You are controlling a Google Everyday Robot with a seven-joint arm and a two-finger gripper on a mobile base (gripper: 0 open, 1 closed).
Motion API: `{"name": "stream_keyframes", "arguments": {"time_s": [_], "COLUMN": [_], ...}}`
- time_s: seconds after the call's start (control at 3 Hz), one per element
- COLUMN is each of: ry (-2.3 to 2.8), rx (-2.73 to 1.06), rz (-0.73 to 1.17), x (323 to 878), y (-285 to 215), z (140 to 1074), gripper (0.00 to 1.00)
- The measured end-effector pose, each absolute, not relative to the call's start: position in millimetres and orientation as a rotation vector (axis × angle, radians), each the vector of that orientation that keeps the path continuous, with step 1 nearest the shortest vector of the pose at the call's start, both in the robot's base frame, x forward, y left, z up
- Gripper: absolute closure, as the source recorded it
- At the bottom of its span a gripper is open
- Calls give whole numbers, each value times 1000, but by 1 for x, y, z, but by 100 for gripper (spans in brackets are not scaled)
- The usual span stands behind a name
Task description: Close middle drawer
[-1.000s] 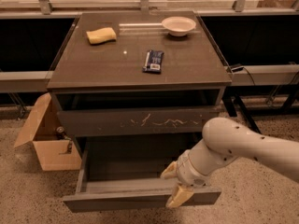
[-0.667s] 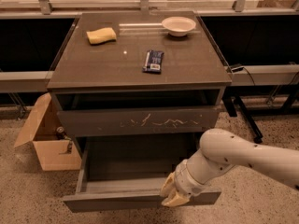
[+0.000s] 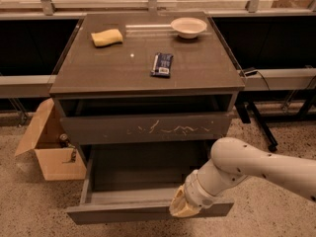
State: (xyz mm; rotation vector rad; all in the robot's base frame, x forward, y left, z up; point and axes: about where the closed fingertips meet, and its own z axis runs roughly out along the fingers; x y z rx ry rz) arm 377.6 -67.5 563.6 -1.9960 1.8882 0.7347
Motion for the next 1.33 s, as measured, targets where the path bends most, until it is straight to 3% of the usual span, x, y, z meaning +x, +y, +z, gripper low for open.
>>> {"name": "stream_keyframes", "arguments": {"time_s": [1.33], "ry": [2075], "rx": [-1990], "rz": [678], "x": [371], "y": [-92], "z": [442], "gripper": [100]}}
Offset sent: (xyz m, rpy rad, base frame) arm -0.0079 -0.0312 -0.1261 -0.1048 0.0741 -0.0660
